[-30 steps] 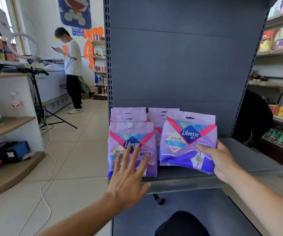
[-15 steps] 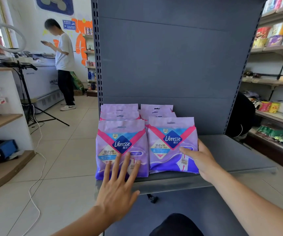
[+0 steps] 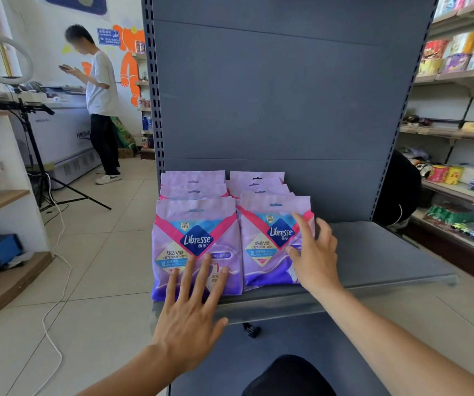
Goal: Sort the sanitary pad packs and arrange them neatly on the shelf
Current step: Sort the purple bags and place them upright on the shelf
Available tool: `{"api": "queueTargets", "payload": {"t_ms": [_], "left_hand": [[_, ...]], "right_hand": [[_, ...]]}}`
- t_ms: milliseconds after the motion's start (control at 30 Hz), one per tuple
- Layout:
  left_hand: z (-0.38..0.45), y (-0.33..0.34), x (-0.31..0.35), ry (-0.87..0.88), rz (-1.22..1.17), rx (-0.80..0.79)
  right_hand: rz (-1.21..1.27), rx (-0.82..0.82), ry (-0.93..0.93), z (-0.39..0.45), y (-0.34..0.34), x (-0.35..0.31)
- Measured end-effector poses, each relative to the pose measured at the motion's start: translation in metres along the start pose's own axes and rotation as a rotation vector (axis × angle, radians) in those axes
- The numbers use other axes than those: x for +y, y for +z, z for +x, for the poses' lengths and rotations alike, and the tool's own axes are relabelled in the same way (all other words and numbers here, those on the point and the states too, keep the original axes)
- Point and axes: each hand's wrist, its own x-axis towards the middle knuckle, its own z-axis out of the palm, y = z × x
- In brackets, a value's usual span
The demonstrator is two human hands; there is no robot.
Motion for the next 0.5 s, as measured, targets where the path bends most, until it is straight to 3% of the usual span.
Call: {"api": "queueTargets", "payload": {"t_ms": [267,400,500], "left_hand": [[0.000,0.000,-0.001,0.000,0.011,-0.014],[0.000,0.001,-0.001,-0.001,0.023,-0.016],[0.001,0.001,-0.001,0.002,0.019,-0.024]], "right_hand": [[-0.149,-0.030,-0.092,-0.011,0.003,-0.001],[-0.337,0.018,-0.312,-0.015,0.007,-0.013],[-0.381,-0.127,-0.364,-0.023,0.015,-0.026]]}}
